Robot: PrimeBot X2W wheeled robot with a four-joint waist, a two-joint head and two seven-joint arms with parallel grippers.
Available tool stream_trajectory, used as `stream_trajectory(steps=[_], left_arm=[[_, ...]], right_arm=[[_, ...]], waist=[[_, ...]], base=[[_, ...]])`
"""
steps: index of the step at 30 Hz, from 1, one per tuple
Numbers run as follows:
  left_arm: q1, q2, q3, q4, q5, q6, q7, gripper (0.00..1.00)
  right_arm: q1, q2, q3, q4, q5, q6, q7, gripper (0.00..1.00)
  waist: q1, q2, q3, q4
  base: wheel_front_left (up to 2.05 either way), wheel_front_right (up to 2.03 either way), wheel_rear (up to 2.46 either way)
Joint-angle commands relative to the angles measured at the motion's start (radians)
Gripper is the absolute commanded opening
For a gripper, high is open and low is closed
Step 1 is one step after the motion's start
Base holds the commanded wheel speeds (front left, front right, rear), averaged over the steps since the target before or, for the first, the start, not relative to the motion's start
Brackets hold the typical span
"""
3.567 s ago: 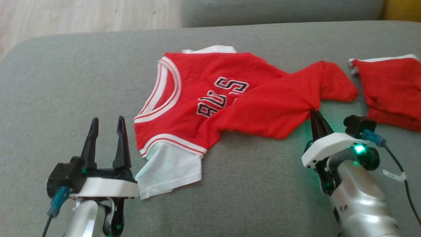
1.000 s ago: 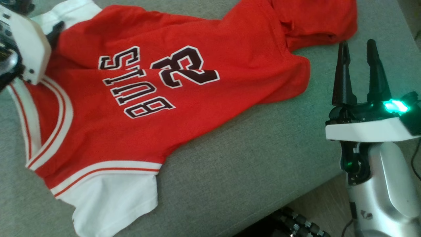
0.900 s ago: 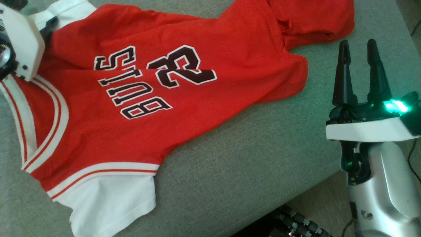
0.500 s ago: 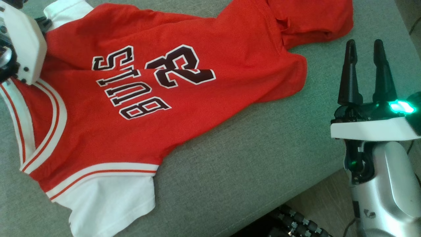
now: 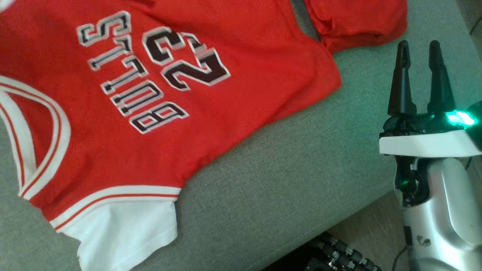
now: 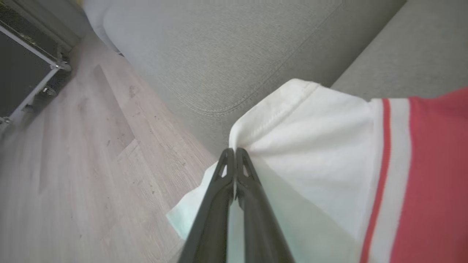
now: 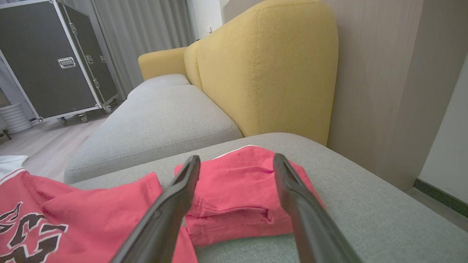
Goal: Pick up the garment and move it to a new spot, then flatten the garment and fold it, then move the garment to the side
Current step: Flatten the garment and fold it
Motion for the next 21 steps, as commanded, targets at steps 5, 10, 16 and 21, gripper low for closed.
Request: stream_trajectory(steps=[5,10,16,21], left_arm=[[-0.117,0.008,0.046,0.103,0.078,0.052,-0.101,0.00],[-0.171,-0.007,0.042,0.179,0.143,0.088,-0.194,0.00],[-0.174,-0.074,0.059,0.232,0.148,0.129,-0.347,1.00],[-0.133,-0.136,0.100,0.258,0.101,0.141,-0.455,1.00]], right_arm=[[-0.006,-0.004,0.022,-0.031,0.005,-0.001,-0.009,1.00],[-0.007,-0.004,0.031,-0.032,0.004,-0.001,-0.009,1.00],[-0.009,-0.004,0.022,-0.031,-0.007,-0.001,-0.009,1.00],[-0.016,-0.004,0.011,-0.031,-0.036,-0.001,-0.009,1.00]], waist=[[0.0000,0.0000,0.014,-0.004],[0.0000,0.0000,0.023,-0.006],[0.0000,0.0000,0.017,0.022],[0.0000,0.0000,-0.021,0.076]], base=[[0.00,0.00,0.00],[0.00,0.00,0.00],[0.00,0.00,0.00],[0.00,0.00,0.00]])
